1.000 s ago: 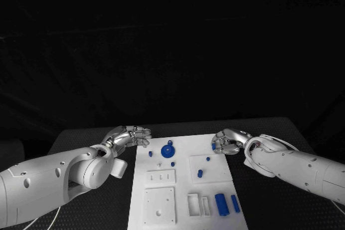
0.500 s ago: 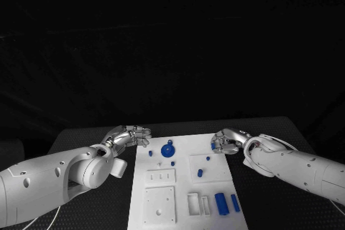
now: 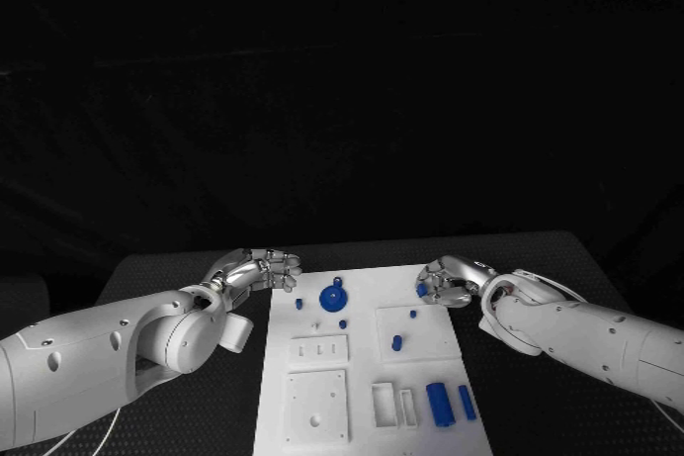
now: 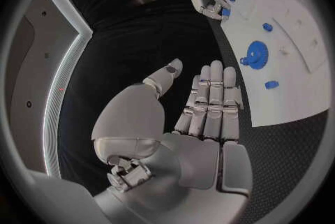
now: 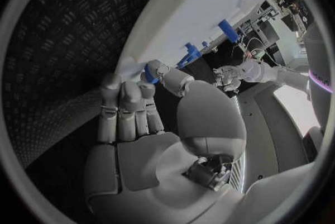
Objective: Assemble the parts on the task board
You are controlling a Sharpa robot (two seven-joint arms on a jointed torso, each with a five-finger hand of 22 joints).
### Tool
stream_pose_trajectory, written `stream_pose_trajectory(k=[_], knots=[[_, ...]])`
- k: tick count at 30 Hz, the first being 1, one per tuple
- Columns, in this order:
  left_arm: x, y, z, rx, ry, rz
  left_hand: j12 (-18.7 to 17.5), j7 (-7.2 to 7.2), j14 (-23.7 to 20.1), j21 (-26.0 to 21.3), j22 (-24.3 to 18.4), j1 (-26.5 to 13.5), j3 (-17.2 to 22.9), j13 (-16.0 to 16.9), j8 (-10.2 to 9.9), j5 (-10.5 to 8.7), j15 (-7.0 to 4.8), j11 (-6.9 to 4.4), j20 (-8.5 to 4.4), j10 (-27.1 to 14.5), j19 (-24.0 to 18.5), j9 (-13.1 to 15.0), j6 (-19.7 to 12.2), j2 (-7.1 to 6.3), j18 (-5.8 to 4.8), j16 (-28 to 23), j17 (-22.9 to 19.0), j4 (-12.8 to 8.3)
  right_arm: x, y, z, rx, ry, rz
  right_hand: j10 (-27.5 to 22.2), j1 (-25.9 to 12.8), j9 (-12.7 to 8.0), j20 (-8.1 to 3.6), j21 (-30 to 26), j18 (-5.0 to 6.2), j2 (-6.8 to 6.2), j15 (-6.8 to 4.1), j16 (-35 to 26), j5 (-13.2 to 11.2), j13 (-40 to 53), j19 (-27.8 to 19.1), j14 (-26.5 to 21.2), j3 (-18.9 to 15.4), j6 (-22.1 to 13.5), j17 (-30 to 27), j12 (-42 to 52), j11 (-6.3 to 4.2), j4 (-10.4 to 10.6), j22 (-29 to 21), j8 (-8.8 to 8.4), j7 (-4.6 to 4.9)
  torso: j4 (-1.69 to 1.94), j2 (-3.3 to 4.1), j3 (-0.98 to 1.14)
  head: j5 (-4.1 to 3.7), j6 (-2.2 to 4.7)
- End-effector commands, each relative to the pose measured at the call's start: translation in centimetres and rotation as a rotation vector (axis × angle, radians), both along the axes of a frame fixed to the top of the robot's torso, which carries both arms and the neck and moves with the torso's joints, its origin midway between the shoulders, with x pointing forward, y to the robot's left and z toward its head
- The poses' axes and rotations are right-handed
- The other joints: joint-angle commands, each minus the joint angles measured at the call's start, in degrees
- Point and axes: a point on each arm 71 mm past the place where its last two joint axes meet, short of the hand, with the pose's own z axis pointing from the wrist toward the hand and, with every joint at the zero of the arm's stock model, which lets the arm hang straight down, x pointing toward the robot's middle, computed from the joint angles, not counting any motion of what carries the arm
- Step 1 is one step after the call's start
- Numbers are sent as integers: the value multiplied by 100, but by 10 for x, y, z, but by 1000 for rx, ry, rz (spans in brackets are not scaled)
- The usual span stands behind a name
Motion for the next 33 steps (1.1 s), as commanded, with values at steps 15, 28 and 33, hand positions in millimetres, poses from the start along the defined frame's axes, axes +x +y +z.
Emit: stream_pose_trajectory(k=[15,28,33], knots=[[-1,-21,-5,130,86,-133,208,-150,261,159,123,-562,-184,175,31,-41,-117,-251,-114,610,91,37,372,-117,69,158,149,322,-3,43,39,17,-40,-15,98,-176,115,-19,56,235,-35,-62,20,135,-24,115,84,194,444,-1,43,-55,-80,73,65,153,-138,-90,1,131,111],[2,-57,-8,179,158,-159,332,-182,415,371,140,-839,-277,369,-35,-58,-275,-388,-280,885,282,-4,470,-167,59,521,363,605,-16,100,59,-126,-84,78,155,-291,133,-31,52,235,-68,-80,23,280,-33,182,133,262,501,-2,50,-75,-150,56,55,132,-202,-256,-27,308,137],[1,-70,-9,165,169,-179,333,-188,399,409,138,-782,-264,406,-45,-54,-288,-393,-300,884,284,-10,486,-98,50,573,392,574,-21,118,61,-164,-108,113,161,-296,135,-29,49,235,-80,-81,22,291,-35,188,139,277,508,-3,49,-77,-157,54,53,130,-212,-296,-36,372,125]])
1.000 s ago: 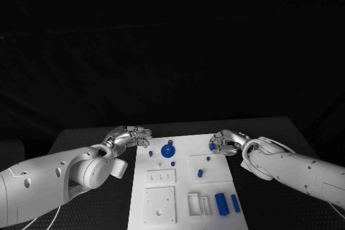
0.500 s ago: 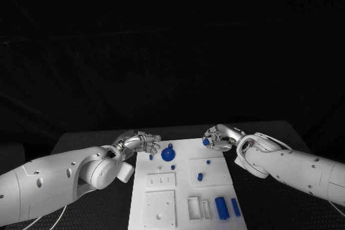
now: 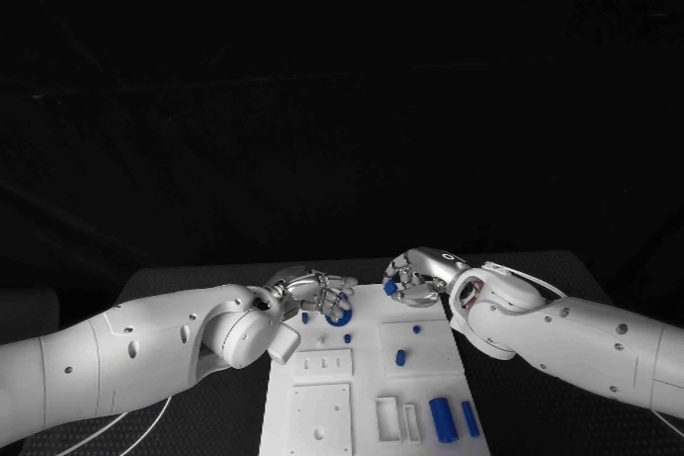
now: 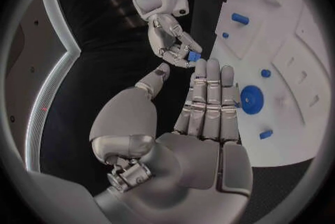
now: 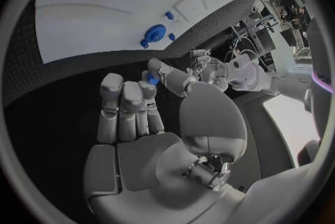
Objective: Assemble the parts on the task board
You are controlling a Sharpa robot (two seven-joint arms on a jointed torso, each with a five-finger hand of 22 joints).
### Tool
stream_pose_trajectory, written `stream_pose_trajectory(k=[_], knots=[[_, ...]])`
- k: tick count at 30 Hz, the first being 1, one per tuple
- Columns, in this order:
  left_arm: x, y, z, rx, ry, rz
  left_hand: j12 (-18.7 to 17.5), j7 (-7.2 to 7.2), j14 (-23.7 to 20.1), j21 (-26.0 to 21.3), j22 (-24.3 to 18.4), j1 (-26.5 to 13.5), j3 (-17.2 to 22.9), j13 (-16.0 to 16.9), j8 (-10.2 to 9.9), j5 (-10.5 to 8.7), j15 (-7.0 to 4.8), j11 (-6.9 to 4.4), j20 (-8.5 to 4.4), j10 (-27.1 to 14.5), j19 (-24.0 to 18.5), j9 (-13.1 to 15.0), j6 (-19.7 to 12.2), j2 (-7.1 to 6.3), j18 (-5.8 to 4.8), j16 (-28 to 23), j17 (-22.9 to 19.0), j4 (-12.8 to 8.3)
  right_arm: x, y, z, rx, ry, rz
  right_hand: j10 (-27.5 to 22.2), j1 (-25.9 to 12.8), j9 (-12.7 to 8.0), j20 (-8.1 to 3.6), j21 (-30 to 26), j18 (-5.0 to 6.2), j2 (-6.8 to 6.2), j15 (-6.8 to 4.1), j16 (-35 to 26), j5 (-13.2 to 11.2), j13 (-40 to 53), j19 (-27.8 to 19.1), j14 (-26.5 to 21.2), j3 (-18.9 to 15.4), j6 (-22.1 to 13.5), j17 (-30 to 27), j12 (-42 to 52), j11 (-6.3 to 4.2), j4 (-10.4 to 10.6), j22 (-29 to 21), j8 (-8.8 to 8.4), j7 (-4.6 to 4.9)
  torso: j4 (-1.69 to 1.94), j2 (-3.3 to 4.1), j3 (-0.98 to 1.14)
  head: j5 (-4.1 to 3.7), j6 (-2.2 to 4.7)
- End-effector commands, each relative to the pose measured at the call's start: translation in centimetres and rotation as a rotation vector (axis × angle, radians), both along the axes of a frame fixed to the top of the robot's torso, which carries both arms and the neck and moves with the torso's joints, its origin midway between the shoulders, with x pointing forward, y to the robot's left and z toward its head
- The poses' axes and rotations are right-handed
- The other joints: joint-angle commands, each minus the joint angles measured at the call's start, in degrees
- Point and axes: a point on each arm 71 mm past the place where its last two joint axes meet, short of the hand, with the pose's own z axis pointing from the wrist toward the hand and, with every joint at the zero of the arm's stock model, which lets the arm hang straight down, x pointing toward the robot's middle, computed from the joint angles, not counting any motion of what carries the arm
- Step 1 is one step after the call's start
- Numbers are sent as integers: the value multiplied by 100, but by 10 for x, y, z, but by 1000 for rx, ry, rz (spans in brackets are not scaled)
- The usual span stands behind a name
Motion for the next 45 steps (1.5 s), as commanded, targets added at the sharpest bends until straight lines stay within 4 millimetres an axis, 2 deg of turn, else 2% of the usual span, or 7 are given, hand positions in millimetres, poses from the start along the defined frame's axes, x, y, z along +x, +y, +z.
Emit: stream_pose_trajectory(k=[1,10,24,29,40,45], knots=[[-1,-6,-1,8,25,-7,20,7,-7,36,135,24,16,12,-27,-31,-13,-16,-24,34,3,-7,44,86,88,38,12,-12,-3,9,-1,-101,-32,6,46,-50,135,0,11,166,-16,-9,21,22,-10,32,48,26,397,-2,26,-3,1,54,52,242,-16,-53,-12,61,-18],[-3,-16,-2,15,43,-25,21,6,-21,61,132,35,9,45,-38,-29,-17,-18,-31,35,-4,-14,56,139,75,75,28,-25,-10,28,2,-122,-59,44,55,-57,138,7,4,166,-41,-9,15,1,-16,43,57,66,408,-7,20,-5,1,49,46,240,-21,-64,-13,132,-52],[-5,-19,-5,58,73,-40,7,17,-57,86,127,-86,-47,90,-75,-35,-16,-11,-38,12,-30,-34,43,127,60,114,41,55,-17,41,5,-115,-66,80,61,-60,139,12,-2,166,-61,-9,8,-3,-22,51,64,100,412,-12,13,-6,7,44,38,240,-25,-46,-14,123,-96],[-6,-21,-5,55,74,-48,3,18,-69,95,125,-126,-55,107,-85,-36,-18,-10,-42,4,-37,-40,41,121,61,128,44,96,-18,45,5,-116,-63,87,62,-62,139,13,-4,166,-65,-10,6,-3,-23,53,65,108,413,-13,12,-5,8,43,36,239,-35,-46,-24,122,-111],[-5,-22,-6,61,79,-52,-12,28,-85,105,125,-122,-48,122,-109,-36,-18,-1,-45,-23,-47,-51,14,120,63,139,46,107,-21,50,5,-111,-62,103,66,-67,140,16,-7,166,-74,-10,2,-2,-26,58,68,124,413,-16,8,-5,13,40,31,240,-18,-48,-27,109,-128],[-4,-20,-6,69,75,-41,-17,32,-90,109,125,-126,-46,128,-115,-36,-18,3,-44,-32,-50,-54,9,125,62,143,46,116,-23,54,6,-117,-70,117,66,-69,140,17,-9,166,-75,-10,1,-1,-27,59,69,128,413,-17,7,-5,14,39,29,240,-24,-46,-27,113,-124]])
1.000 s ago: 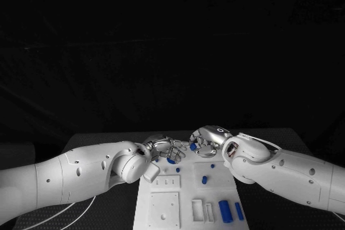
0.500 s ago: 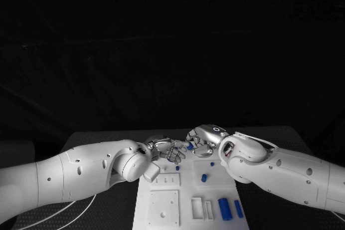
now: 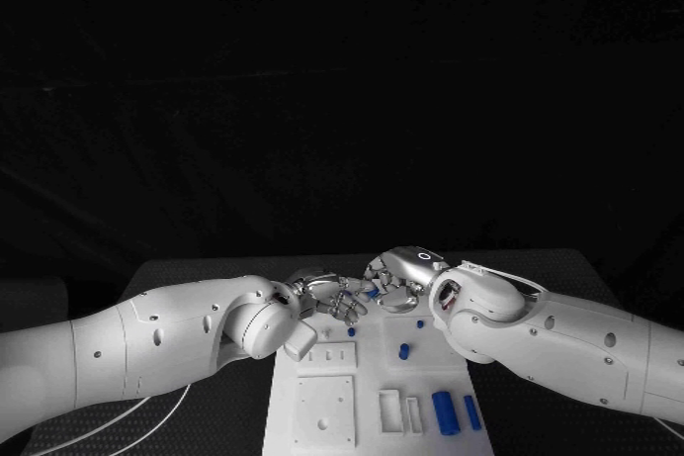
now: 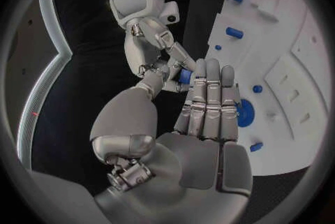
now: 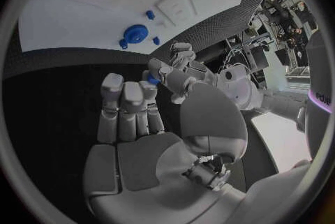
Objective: Assemble the parts on the task board
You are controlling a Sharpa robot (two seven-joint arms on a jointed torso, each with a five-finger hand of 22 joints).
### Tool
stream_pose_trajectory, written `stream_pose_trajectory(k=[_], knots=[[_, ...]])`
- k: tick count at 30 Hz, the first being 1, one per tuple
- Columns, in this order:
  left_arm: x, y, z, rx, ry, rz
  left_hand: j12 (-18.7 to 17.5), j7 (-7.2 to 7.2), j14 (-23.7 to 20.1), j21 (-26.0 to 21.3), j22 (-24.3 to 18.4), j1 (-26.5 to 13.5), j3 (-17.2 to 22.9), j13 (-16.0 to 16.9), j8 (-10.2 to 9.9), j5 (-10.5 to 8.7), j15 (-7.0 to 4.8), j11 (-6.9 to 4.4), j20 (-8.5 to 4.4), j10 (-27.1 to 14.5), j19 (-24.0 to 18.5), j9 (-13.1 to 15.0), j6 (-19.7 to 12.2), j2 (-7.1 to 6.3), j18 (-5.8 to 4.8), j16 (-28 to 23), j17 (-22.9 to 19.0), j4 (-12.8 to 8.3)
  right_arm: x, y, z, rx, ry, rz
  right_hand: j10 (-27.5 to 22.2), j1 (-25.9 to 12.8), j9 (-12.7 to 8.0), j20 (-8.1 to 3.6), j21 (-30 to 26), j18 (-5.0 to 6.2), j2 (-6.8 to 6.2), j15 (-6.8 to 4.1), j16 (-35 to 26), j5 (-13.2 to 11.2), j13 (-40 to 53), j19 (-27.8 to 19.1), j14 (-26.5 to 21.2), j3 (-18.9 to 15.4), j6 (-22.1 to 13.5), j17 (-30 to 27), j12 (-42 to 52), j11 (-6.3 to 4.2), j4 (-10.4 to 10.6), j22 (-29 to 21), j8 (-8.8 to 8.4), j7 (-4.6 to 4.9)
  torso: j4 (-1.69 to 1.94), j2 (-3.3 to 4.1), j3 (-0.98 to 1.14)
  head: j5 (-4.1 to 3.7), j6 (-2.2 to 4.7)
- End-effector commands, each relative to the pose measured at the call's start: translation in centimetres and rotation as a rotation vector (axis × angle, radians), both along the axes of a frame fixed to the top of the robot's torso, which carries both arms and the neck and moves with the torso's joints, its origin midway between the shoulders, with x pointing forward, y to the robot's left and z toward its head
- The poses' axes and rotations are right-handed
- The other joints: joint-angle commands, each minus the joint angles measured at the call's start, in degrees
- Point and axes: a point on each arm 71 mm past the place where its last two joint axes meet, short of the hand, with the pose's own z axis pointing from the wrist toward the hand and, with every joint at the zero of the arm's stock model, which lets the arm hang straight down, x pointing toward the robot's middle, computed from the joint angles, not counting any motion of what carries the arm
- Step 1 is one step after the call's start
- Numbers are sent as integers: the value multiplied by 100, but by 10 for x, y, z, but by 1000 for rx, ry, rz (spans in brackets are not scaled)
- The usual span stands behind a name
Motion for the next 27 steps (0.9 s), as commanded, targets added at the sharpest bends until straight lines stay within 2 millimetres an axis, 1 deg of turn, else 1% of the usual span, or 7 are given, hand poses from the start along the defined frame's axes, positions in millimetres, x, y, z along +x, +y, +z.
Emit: stream_pose_trajectory(k=[1,5,10,23,25,27], knots=[[0,-3,1,6,-6,-9,-17,21,-28,20,128,-37,1,7,-28,-36,2,2,-22,-31,-26,-10,-20,1,114,21,6,39,-2,4,0,-20,-7,20,26,-25,131,-5,-8,105,-28,9,1,-1,-10,40,49,27,359,-10,7,-5,6,41,21,293,-3,0,-1,4,2],[1,-2,0,8,-3,-8,-26,28,-37,25,128,-35,2,15,-43,-36,3,8,-21,-47,-32,-17,-39,-6,114,26,6,43,-4,6,1,-18,-7,27,26,-26,131,-4,-10,105,-31,9,0,-1,-11,41,50,32,360,-11,6,-5,6,40,20,293,-9,1,2,10,5],[0,-2,0,10,-1,-11,-30,32,-42,28,127,-36,3,20,-50,-36,4,12,-20,-55,-36,-21,-46,-7,113,28,5,49,-6,7,1,-13,-3,32,27,-28,131,-3,-11,105,-34,9,-2,-2,-12,42,50,37,359,-12,5,-5,8,40,18,293,-2,4,7,14,-4],[-1,-5,0,2,2,-34,-37,38,-53,34,126,-62,0,36,-58,-37,8,18,-17,-67,-46,-26,-50,-6,111,37,4,82,-5,10,-1,-14,13,36,28,-31,131,-1,-14,105,-38,9,-5,-6,-14,44,52,47,358,-14,2,-4,11,38,14,294,-6,8,3,15,-13],[-1,-5,0,2,2,-34,-37,37,-54,36,125,-66,0,39,-58,-37,8,18,-16,-67,-47,-26,-47,-4,111,39,4,89,-6,12,-1,-13,15,39,28,-31,131,-1,-15,105,-37,9,-6,-7,-15,45,52,50,358,-14,1,-4,12,37,13,294,-5,10,0,7,-13],[-1,-6,0,2,1,-33,-38,36,-56,38,125,-74,0,44,-58,-37,8,17,-16,-68,-49,-26,-43,1,112,42,3,101,-6,13,-1,-13,15,42,29,-32,132,0,-16,105,-37,9,-7,-8,-15,45,52,51,358,-14,1,-4,13,37,12,294,-3,11,2,9,-16]])
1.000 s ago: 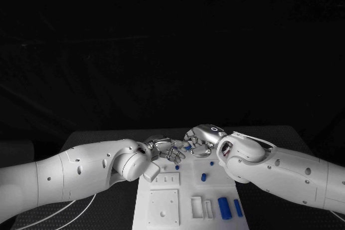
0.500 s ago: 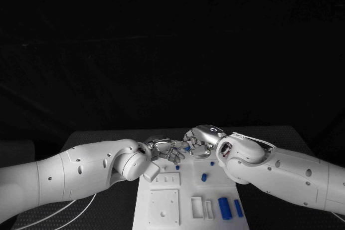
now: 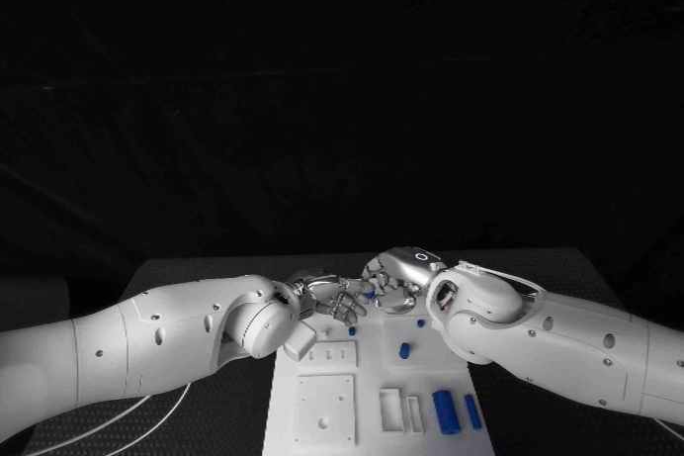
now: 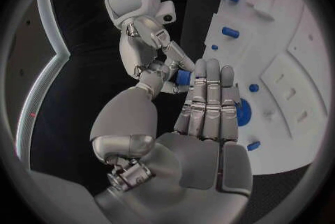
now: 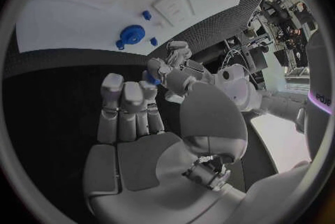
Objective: Assemble the parts on the task board
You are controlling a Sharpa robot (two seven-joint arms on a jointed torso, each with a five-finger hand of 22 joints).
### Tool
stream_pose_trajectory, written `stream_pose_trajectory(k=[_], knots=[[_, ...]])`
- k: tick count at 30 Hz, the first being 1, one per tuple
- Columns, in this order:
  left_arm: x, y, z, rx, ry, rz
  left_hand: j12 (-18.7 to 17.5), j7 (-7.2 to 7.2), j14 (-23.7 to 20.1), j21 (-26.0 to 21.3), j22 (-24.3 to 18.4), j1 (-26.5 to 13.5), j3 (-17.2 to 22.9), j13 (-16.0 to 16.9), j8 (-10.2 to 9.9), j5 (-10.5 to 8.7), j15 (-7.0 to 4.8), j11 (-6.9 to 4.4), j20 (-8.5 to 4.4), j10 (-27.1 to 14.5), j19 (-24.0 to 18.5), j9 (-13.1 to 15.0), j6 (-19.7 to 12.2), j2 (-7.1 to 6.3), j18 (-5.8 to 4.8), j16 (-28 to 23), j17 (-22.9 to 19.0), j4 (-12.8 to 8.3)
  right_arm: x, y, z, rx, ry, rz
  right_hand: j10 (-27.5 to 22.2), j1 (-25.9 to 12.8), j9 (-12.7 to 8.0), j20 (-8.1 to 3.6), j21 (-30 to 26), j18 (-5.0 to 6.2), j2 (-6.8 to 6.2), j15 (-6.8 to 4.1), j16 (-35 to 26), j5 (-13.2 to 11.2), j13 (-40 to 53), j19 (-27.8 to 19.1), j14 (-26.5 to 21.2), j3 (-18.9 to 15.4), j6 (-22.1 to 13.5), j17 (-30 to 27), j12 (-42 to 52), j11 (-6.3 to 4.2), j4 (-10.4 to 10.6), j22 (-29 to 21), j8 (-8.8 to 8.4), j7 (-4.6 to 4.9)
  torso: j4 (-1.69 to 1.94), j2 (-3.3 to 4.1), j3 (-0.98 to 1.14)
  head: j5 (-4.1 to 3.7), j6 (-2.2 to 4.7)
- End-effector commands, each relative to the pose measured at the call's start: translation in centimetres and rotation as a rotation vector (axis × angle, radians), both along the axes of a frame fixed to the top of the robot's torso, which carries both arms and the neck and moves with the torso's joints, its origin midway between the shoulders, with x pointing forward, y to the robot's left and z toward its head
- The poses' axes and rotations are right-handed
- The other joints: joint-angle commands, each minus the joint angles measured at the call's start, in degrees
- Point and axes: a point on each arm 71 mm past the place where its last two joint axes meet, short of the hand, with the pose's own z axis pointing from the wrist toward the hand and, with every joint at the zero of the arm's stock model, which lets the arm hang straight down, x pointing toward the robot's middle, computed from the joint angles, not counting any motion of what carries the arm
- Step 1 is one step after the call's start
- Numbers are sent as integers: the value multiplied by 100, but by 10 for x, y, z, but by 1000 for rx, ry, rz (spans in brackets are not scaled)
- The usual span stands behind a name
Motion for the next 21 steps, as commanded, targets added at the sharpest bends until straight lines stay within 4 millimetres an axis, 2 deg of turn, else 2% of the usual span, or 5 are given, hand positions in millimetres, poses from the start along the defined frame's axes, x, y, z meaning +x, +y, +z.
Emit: stream_pose_trajectory(k=[1,11,21], knots=[[-1,-6,3,-15,-10,-28,-38,3,-35,40,122,-79,-2,14,-25,-37,-13,-5,4,-46,-29,-6,-32,3,61,39,6,48,-4,7,-1,-4,12,33,29,-62,131,-1,-16,95,-6,-10,-7,-8,-6,46,33,36,358,-9,1,-4,-2,38,20,294,3,4,2,-4,-12],[0,-6,3,-11,-12,-18,-38,-5,-39,56,120,-134,-2,51,-23,-38,-17,-11,2,-45,-39,-7,-9,38,65,64,6,138,-6,9,-2,-2,18,42,29,-65,132,0,-18,95,-10,-10,-9,-8,-7,47,34,43,358,-11,-1,-4,-1,37,17,294,-2,4,-2,7,-26],[1,-5,3,-11,-15,-14,-41,-7,-44,65,119,-161,2,74,-28,-36,-19,-13,-1,-49,-46,-11,-6,75,68,78,4,195,-6,9,-3,-9,26,41,30,-66,133,1,-20,95,-12,-10,-11,-2,-8,49,35,48,359,-12,-2,-3,-1,36,15,294,-5,5,6,7,-33]])
